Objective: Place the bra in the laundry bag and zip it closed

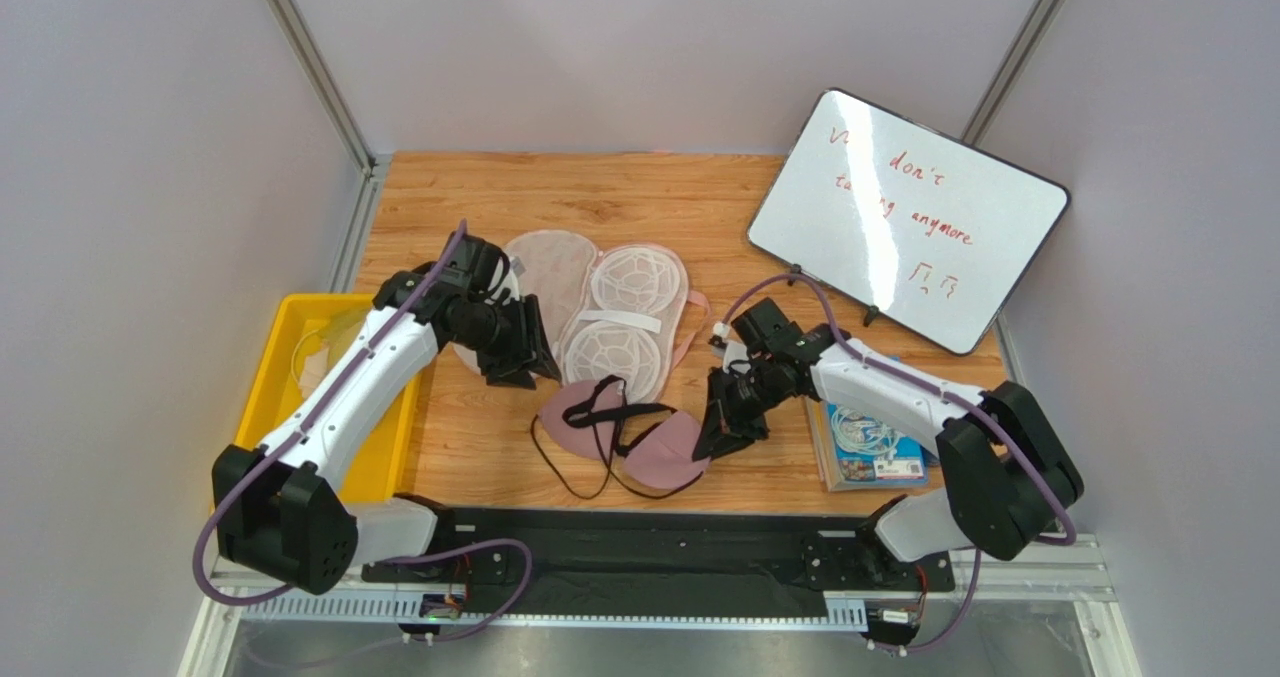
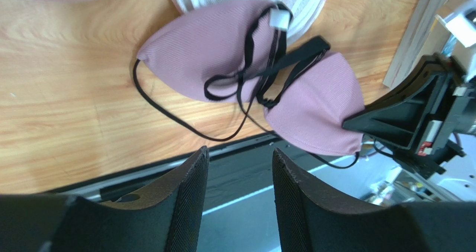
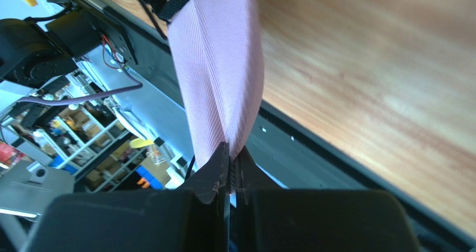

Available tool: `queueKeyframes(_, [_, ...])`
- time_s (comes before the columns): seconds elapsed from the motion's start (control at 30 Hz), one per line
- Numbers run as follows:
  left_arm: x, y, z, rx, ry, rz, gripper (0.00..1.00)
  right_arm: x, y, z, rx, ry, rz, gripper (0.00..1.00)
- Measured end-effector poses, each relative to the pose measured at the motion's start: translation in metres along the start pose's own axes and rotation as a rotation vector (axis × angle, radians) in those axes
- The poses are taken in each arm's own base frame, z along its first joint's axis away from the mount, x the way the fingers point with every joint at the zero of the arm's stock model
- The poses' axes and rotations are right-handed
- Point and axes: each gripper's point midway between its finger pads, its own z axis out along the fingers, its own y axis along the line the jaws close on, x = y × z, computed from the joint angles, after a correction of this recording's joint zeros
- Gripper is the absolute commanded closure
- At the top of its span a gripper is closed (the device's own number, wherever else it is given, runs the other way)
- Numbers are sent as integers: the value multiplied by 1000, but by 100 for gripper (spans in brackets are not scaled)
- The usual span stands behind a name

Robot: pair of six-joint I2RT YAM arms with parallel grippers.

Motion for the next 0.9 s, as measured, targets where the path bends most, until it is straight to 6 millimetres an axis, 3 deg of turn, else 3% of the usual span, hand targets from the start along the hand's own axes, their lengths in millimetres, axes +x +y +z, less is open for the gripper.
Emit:
queueKeyframes(0.07, [8, 1, 1, 11, 6, -31, 47, 13, -3, 3, 7, 21, 67, 84])
queueKeyframes(0.2, [19, 1, 1, 37, 9, -69, 48, 32, -3, 13, -7, 83, 160, 64])
queueKeyframes(0.23, [21, 1, 1, 44, 8, -74, 47, 39, 2, 16, -20, 113, 160, 56])
queueKeyframes(0.3, [23, 0, 0, 55, 6, -79, 47, 53, 14, 21, -40, 180, 131, 48])
queueKeyframes(0.33, [25, 0, 0, 61, 5, -80, 47, 60, 21, 22, -48, 219, 109, 38])
queueKeyframes(0.4, [28, 1, -1, 66, 5, -78, 47, 71, 34, 19, -59, 274, 61, 32])
queueKeyframes(0.43, [30, 1, -2, 68, 4, -78, 47, 72, 37, 15, -51, 278, 35, 25])
queueKeyframes(0.5, [31, 2, -4, 72, -4, -73, 47, 63, 40, 6, -7, 245, -8, 22])
queueKeyframes(0.63, [34, 2, -11, 83, -33, -61, 48, 20, 41, -18, 155, 60, -138, 14])
queueKeyframes(0.77, [40, 2, -17, 99, -58, -55, 48, -21, 51, -35, 227, -133, -265, 19])
queueKeyframes(0.9, [51, 6, -19, 111, -64, -66, 48, -52, 56, -24, 214, -233, -322, 52])
